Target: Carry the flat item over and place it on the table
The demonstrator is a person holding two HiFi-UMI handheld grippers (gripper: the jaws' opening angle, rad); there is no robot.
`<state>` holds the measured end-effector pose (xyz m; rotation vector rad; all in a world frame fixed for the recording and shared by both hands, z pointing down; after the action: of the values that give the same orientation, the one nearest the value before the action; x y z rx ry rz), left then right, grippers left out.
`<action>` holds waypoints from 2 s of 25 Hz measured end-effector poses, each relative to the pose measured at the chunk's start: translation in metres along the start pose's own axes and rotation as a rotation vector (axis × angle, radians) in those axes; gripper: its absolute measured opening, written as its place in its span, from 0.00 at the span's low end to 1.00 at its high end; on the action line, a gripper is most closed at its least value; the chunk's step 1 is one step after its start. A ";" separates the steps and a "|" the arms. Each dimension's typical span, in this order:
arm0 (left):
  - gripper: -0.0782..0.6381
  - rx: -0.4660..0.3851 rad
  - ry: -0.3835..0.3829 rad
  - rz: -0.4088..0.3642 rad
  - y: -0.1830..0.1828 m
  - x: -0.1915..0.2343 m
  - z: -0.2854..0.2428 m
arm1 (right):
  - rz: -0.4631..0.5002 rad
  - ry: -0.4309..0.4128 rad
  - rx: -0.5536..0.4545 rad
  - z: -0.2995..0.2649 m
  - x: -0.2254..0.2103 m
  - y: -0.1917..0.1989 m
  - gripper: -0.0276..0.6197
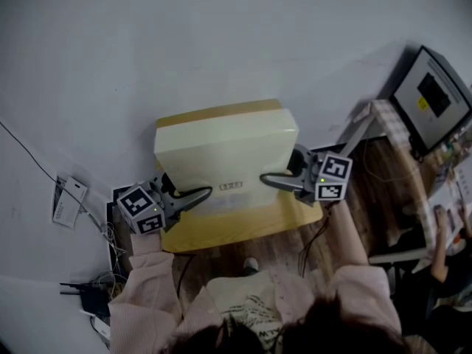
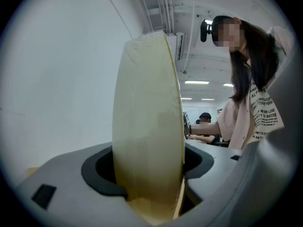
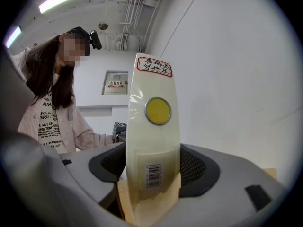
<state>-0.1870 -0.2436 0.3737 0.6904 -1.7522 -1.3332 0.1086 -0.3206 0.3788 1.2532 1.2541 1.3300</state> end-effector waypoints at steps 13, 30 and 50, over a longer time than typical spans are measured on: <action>0.60 0.014 -0.040 0.020 0.024 0.035 -0.017 | 0.014 -0.019 -0.001 -0.010 -0.031 0.037 0.55; 0.61 0.029 -0.049 0.010 0.068 0.074 -0.037 | 0.029 -0.006 0.019 -0.015 -0.050 0.094 0.55; 0.64 0.087 -0.092 -0.054 0.088 0.072 -0.040 | 0.096 -0.045 0.090 -0.020 -0.043 0.108 0.55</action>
<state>-0.1867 -0.2964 0.4821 0.7392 -1.8862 -1.3508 0.0961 -0.3742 0.4829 1.4137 1.2475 1.3182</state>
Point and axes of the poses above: the fingertips, and each gripper's own axes: z backward along the fingers, x to its left, y out of its underside, the point moved 9 cm from there along z, backward along the fingers, and after that the axes turned 11 degrees about z, right-handed, at the moved point
